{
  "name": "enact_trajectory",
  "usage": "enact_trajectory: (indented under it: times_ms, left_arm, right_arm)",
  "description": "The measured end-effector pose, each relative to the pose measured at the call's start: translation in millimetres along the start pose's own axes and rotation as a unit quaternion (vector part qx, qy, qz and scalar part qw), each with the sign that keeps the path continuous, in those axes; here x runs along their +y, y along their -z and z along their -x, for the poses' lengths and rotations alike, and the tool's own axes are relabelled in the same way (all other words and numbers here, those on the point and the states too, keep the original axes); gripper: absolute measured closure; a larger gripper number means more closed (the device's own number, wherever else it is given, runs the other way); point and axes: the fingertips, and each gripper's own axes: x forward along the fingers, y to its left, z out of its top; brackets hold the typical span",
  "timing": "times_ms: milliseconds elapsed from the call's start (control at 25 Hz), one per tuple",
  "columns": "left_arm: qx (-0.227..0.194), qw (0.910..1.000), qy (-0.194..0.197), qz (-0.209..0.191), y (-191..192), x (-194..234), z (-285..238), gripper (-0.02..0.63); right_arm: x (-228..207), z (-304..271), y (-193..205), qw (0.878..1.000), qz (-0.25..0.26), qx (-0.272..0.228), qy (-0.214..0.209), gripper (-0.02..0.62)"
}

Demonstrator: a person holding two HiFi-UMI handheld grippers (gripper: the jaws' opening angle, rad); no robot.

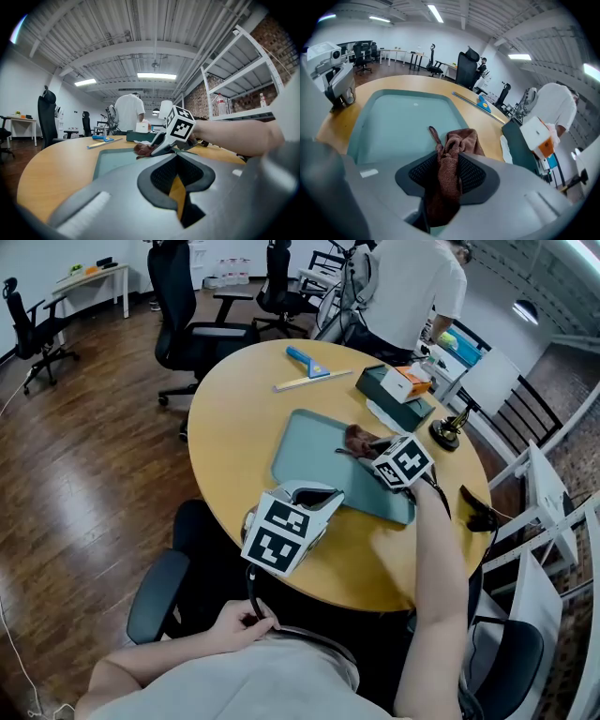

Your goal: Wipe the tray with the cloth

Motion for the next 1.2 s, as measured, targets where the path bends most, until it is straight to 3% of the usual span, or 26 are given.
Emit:
enact_trajectory:
  times_ms: [360,720,960,1200]
  left_arm:
    - [0.001,1.0000,0.004,-0.002,0,0,-1,0.606]
    - [0.002,1.0000,0.004,0.000,0,-1,-1,0.606]
    - [-0.003,1.0000,0.004,-0.001,-2,-1,0,0.606]
    - [0.002,1.0000,0.001,0.002,0,2,4,0.606]
  right_arm:
    - [40,-22,-69,0.997,0.062,-0.027,-0.041,0.459]
    - [74,-38,-122,0.991,0.068,-0.069,-0.088,0.459]
    - [75,-28,-109,0.992,0.085,-0.051,-0.083,0.459]
    - [57,-7,-60,0.997,0.065,-0.024,-0.045,0.459]
